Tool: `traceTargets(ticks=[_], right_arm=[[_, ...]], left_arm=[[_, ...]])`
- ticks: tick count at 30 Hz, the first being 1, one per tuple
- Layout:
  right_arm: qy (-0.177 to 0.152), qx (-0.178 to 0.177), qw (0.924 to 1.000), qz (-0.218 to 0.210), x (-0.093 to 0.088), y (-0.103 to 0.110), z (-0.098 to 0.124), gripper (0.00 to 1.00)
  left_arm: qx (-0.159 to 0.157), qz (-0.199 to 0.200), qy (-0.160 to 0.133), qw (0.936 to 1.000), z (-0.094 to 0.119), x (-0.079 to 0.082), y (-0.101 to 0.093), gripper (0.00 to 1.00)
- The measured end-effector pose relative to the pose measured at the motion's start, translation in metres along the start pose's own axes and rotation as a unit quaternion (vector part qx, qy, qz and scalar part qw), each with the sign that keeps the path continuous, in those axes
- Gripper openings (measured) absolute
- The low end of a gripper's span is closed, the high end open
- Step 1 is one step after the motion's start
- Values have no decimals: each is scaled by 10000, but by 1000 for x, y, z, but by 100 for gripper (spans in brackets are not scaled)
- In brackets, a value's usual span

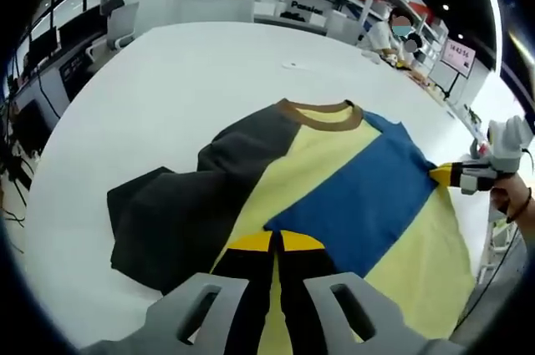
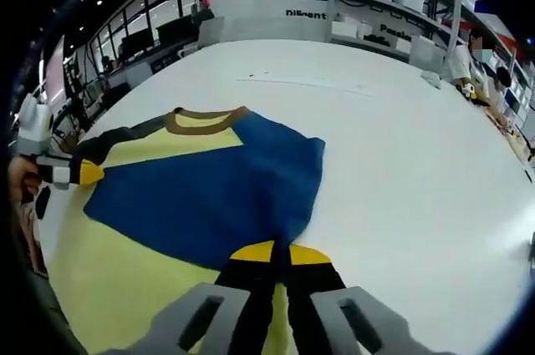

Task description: Fold the garment on the visible template until the final outline fits inside the template.

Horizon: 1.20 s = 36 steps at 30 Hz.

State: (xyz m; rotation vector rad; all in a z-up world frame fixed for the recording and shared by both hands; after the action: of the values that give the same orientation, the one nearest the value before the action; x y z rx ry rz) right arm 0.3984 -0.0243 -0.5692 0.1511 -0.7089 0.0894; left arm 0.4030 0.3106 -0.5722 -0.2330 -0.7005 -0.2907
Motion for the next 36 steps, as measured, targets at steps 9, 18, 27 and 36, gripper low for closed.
traceTargets(ticks=[9,18,27,36], right_arm=[[57,-172,9998,80,2,-18,1,0],[76,-373,9993,25,1,-35,4,0],[72,-501,9987,-21,-1,-50,8,0],[55,-608,9981,0,-3,-60,10,0]], left_arm=[[-151,16,-63,9999,-7,3,-15,0],[-310,-61,-95,9995,-14,7,-33,0],[-424,-152,-127,9989,-18,8,-47,0],[-487,-220,-122,9985,-22,10,-57,0]])
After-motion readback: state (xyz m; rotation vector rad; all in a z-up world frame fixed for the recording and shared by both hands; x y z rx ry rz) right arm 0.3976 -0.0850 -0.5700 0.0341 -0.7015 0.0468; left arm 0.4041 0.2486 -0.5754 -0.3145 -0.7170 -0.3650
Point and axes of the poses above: the point that each gripper's makers call its tool centre point, and the gripper's own axes: z roughly backward along the fingers, y roughly to its left, x roughly out of its top, the point moved 9 cm from there along z, roughly backward along the fingers, and after that the axes turned 8 degrees about -z, right-handed, at the moved point
